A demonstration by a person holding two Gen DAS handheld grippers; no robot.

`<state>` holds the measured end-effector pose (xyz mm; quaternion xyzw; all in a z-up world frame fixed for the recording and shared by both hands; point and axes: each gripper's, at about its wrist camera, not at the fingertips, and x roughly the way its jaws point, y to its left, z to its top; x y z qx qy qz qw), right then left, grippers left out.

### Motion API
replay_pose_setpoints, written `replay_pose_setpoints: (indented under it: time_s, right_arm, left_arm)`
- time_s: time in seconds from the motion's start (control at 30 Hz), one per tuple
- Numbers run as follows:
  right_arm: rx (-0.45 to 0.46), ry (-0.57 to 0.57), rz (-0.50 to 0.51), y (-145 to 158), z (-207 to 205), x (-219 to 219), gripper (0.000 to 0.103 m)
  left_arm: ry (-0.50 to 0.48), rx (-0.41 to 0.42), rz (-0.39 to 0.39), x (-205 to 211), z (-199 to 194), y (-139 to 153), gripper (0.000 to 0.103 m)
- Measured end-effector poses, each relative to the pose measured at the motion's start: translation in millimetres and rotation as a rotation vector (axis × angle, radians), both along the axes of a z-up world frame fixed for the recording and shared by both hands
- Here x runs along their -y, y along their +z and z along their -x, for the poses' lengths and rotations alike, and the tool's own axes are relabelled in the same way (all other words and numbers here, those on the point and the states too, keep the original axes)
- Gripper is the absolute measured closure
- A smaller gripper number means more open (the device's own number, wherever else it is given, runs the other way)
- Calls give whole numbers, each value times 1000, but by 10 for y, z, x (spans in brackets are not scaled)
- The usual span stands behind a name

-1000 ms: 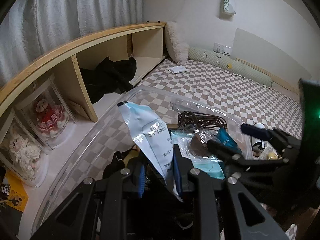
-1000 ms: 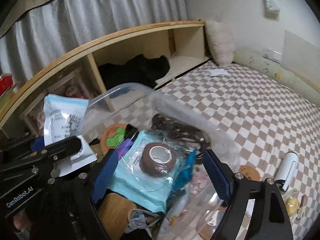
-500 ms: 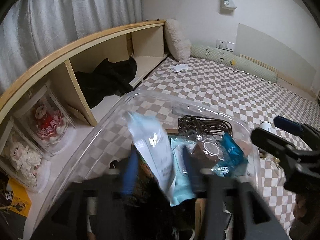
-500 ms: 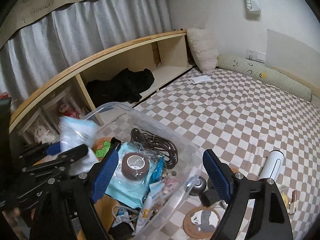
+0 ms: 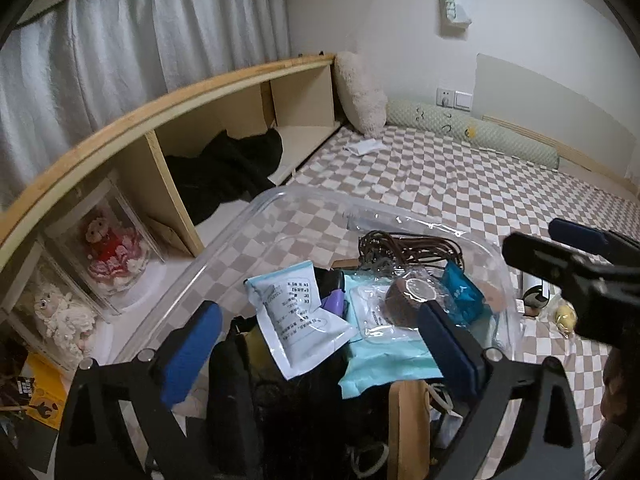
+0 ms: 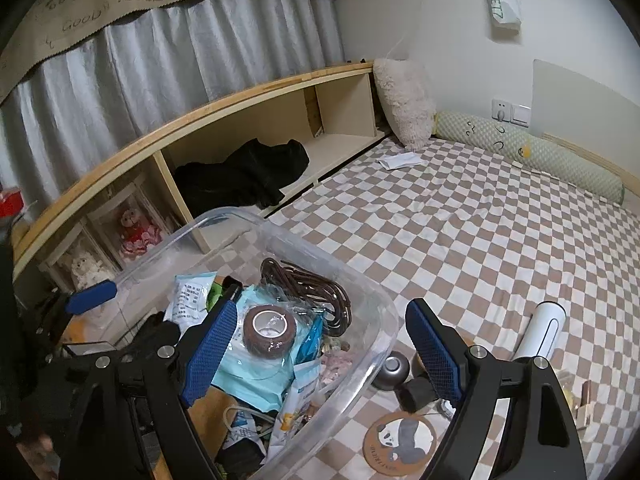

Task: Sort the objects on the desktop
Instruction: 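Open the right tool to drop the tape roll into the box while the left tool drops the sachet, then withdraw both open tools from the box back over the bed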

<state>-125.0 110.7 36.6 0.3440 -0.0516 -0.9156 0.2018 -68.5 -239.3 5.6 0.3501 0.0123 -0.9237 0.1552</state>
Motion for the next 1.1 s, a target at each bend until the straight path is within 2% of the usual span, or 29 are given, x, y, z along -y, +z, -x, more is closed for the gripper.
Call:
replay_pose_setpoints:
  time_s: [0.1,0.17,0.27,0.4,0.63,0.93,1.1]
  right_arm:
    - [3,-23,29,15,-21,-58,15]
    - [-5,-41,24,19,-40,-83,0]
    - [-22,-61,-2,24,-78,-111,0]
    - [-22,-61,-17,27,-116,-151,0]
    - [-43,-59,-42,106,-260,-243,0]
    - [-99,-59,-79,255,-549,-403,0]
    - [-129,-69,-59,406,-749,-546,0]
  left_arm:
    - [2,-19,13,-37,-89,42,0]
    - [5,-26,30,-60,-135,52,0]
    - [26,-33,64,-84,-196,55,0]
    - [48,-42,73,-80,-254,87,0]
    - [24,-62,107,-187,-407,161,0]
    - [-8,-120,95,-349,-598,347,0]
    - [-22,-141,88,-429,-657,434,0]
